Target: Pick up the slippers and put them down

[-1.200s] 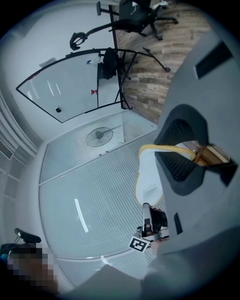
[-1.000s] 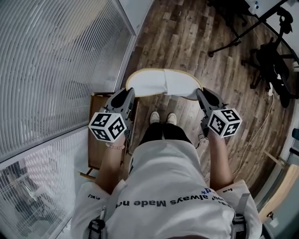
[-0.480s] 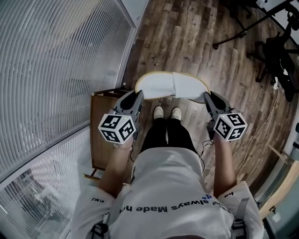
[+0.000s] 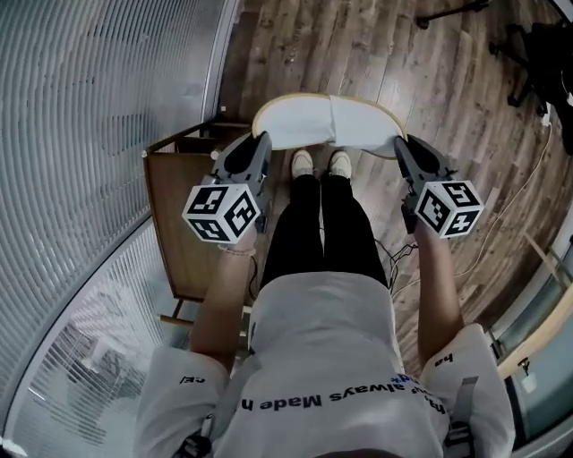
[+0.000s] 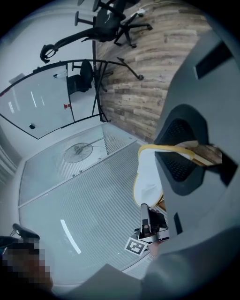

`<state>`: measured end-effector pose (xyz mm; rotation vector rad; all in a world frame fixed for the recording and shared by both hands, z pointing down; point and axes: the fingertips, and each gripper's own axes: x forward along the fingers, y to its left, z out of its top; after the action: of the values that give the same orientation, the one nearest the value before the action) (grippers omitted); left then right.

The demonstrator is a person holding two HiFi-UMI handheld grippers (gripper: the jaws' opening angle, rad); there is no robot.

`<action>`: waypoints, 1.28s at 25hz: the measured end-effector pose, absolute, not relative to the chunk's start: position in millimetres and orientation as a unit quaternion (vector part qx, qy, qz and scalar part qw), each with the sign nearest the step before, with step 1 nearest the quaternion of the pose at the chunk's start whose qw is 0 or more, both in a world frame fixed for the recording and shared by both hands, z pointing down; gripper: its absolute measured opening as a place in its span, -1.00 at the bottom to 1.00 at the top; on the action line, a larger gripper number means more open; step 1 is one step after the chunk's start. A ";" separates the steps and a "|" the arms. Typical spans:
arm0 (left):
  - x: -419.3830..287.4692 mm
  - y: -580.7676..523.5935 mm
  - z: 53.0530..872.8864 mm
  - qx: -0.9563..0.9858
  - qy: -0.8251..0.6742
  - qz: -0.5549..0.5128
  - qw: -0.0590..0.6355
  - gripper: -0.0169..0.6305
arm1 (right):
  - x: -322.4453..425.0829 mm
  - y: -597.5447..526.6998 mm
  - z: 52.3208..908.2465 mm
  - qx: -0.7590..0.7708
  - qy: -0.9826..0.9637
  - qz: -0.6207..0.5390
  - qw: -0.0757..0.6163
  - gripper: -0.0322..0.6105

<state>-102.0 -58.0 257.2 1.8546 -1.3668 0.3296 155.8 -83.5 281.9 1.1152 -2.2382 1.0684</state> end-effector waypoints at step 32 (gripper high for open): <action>-97.6 -67.6 663.2 0.717 -0.530 0.199 0.407 -0.76 | 154.4 -88.5 686.5 0.385 -0.776 0.419 0.271 -0.77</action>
<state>-97.6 -67.6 663.2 1.8079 -1.3373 0.5021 154.4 -88.5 686.5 1.0372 -2.0908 1.1283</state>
